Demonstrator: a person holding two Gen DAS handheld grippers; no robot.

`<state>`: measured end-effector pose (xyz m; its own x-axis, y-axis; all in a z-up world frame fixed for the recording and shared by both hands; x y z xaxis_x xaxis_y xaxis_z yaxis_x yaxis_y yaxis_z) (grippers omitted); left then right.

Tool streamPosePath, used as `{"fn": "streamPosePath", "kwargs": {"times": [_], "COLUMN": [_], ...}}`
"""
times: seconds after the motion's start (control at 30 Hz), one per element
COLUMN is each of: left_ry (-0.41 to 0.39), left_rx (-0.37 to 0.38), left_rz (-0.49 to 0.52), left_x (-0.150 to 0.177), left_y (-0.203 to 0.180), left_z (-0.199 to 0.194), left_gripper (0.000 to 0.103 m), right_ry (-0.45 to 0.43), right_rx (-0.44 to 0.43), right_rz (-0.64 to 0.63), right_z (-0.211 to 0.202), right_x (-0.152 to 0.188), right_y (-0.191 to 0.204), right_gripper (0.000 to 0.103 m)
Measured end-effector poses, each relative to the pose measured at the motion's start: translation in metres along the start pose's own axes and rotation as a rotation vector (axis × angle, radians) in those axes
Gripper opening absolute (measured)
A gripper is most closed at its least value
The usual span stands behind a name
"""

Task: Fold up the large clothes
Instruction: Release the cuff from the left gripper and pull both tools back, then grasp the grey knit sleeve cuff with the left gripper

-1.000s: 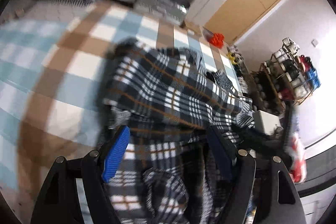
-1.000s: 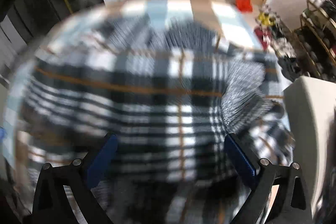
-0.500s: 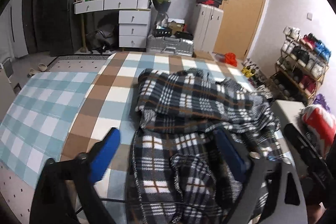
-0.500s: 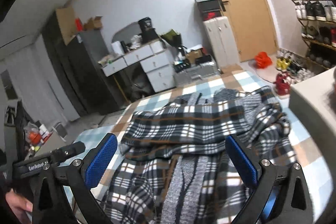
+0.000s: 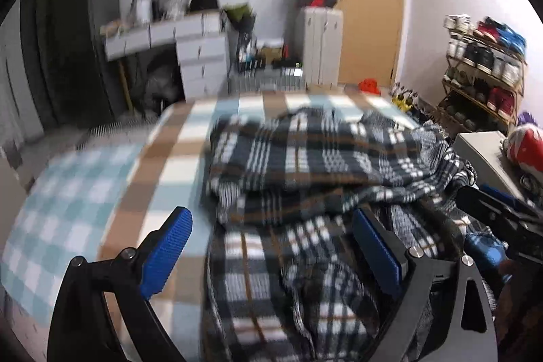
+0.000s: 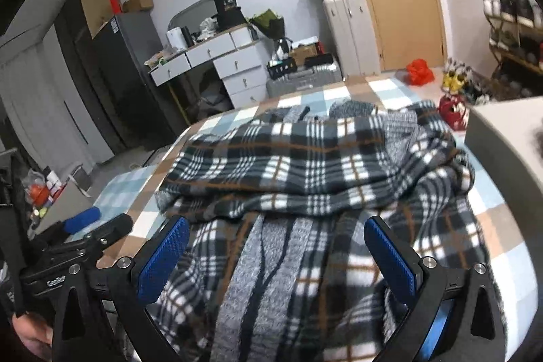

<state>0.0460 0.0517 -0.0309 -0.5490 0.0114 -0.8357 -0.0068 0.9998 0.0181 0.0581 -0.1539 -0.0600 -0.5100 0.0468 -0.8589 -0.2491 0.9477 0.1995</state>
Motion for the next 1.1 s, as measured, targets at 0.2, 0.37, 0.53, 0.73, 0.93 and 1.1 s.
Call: {"fn": "streamPosePath", "kwargs": {"times": [0.2, 0.37, 0.53, 0.73, 0.93, 1.1], "left_ry": [-0.041, -0.138, -0.085, 0.332, 0.547, 0.559], "left_rx": [-0.018, 0.025, 0.054, 0.032, 0.175, 0.168], "left_rz": [0.046, 0.042, 0.179, 0.292, 0.271, 0.273], "left_x": [-0.005, -0.048, -0.13, -0.182, -0.185, -0.191], "left_y": [-0.003, 0.005, -0.011, -0.045, -0.071, -0.081], "left_z": [-0.008, -0.029, 0.019, 0.179, 0.279, 0.323], "left_gripper": [0.093, 0.093, 0.093, 0.099, 0.099, 0.099], "right_ry": [-0.042, 0.012, 0.007, 0.006, -0.011, 0.048], "right_rx": [0.019, -0.012, -0.045, -0.169, -0.248, -0.367], "right_rz": [0.053, 0.146, 0.228, 0.312, 0.255, 0.364], "right_z": [0.003, 0.0, -0.017, -0.025, -0.03, -0.015], "right_x": [-0.01, -0.011, -0.009, -0.014, -0.02, -0.018], "right_y": [-0.013, -0.028, -0.045, -0.062, -0.049, -0.063], "right_gripper": [0.103, 0.103, 0.103, 0.103, 0.103, 0.103]}}
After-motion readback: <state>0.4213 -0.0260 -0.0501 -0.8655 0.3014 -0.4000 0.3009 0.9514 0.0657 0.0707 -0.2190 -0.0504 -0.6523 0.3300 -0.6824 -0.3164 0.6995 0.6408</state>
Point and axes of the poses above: each gripper's, at about its wrist camera, not at the fingertips, and z roughly the way its jaws point, y to its left, x to its underside, the point moved 1 cm from there along z, roughly the way its jaws point, and after that the axes turned 1 degree about -z, right-handed, at the moved point
